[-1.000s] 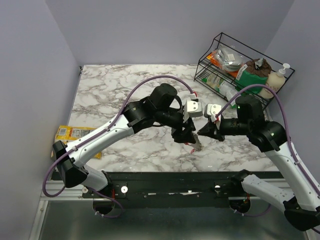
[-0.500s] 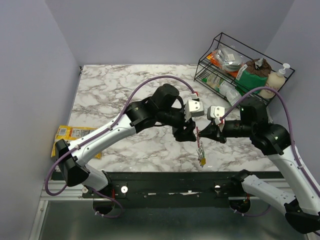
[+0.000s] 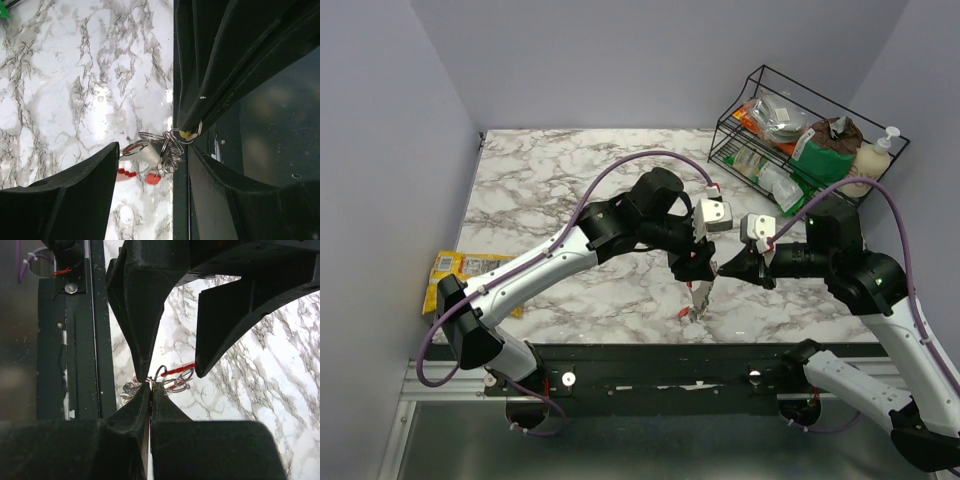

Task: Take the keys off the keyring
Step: Remove the key from the keyring.

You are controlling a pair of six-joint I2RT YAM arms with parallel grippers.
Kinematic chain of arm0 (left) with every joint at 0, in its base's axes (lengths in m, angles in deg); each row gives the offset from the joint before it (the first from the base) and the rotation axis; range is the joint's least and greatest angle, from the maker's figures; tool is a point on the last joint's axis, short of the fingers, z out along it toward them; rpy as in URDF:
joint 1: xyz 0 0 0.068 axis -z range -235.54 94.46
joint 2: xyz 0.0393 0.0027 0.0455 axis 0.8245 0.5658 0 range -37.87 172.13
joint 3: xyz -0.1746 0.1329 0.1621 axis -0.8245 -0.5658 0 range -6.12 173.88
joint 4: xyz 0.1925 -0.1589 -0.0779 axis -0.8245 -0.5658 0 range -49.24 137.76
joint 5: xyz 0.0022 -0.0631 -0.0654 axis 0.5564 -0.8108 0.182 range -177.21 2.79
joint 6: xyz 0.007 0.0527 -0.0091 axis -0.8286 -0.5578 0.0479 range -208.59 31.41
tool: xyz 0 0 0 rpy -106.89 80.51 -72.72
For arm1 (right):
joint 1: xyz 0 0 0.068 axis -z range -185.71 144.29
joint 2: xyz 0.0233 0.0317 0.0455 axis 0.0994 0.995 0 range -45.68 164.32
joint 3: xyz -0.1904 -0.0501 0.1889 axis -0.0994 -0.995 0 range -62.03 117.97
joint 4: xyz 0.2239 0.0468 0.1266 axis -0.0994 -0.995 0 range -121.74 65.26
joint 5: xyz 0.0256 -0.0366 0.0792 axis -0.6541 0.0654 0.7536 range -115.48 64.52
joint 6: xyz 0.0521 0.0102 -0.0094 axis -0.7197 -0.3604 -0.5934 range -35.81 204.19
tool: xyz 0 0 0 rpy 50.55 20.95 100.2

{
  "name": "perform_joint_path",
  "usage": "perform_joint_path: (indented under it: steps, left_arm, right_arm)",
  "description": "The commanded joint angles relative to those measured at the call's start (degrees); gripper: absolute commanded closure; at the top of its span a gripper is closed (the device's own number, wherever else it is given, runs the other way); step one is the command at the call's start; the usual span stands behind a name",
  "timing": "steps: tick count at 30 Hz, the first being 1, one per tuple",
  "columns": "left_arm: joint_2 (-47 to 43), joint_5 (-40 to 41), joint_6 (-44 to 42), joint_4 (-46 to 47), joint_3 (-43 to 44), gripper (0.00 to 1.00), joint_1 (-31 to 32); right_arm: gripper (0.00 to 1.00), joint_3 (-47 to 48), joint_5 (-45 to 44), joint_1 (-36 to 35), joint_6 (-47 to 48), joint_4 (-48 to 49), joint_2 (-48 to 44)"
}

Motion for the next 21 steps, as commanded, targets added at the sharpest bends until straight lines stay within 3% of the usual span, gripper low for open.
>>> perform_joint_path:
  steps: [1, 21]
  left_arm:
    - [-0.1, 1.2, 0.0, 0.1, 1.3, 0.34, -0.2]
    - [1.5, -2.7, 0.8, -0.7, 2.7, 0.31, -0.1]
  right_arm:
    - [0.99, 1.6, 2.4, 0.5, -1.1, 0.1, -0.7]
    - [0.99, 1.9, 1.7, 0.7, -1.5, 0.9, -0.2]
